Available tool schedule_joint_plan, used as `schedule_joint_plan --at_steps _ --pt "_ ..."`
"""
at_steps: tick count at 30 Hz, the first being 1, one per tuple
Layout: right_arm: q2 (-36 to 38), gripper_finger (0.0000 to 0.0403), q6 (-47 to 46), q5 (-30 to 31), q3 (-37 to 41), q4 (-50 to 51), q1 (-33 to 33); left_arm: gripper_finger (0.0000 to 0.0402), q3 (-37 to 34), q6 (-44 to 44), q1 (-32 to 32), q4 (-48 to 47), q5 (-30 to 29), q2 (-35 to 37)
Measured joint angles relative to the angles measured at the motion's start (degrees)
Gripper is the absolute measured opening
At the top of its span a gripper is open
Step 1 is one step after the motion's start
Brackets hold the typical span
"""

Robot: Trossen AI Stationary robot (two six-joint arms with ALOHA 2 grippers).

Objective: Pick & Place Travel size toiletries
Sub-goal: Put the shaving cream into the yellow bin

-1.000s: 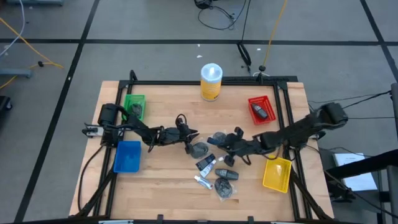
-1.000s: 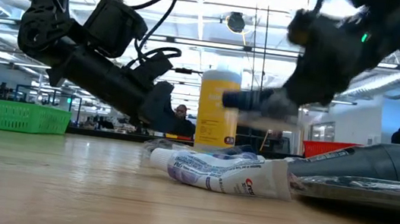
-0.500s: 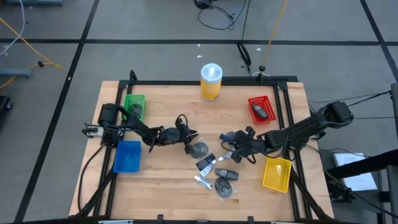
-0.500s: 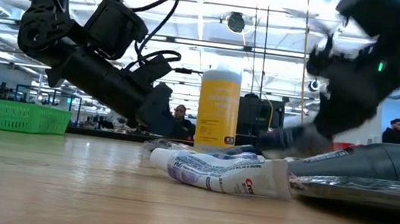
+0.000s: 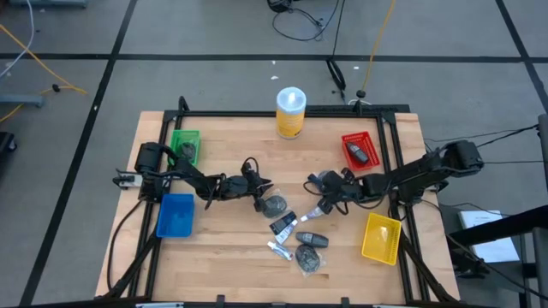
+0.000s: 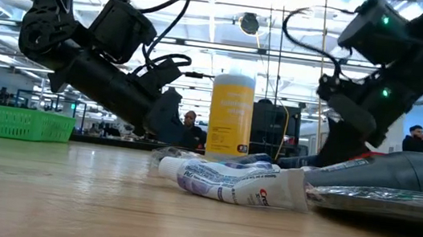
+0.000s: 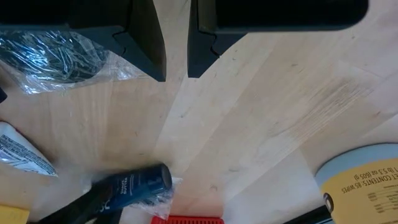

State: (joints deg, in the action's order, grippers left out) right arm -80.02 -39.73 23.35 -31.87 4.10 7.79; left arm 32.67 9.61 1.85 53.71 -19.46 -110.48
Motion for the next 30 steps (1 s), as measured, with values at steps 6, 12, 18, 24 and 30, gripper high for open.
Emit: schedule_joint_plan --at_steps 6,12,18,24,30 --pt "2.07 0.0216 5.77 0.29 -0.03 -3.06 -1.37 0.0067 0.0 0.02 0.0 0.0 0.02 0.0" --pt "-3.15 0.0229 10.81 0.79 0.63 -10.7 -2.85 0.0067 0.0 0.04 0.0 0.0 0.07 0.0" --pt "-7.6 0.0202 11.81 2.46 0.75 -12.56 -3.64 0.0067 -0.02 0.07 0.07 -0.03 0.07 0.0" --pt "-8.61 0.0145 15.24 2.42 0.73 -14.51 -3.16 0.0067 -0.02 0.07 0.07 -0.04 0.07 0.0" --pt "-6.17 0.0072 17.88 1.7 0.91 -16.91 -1.88 0.0067 -0.03 0.07 0.07 -0.02 0.07 0.0"
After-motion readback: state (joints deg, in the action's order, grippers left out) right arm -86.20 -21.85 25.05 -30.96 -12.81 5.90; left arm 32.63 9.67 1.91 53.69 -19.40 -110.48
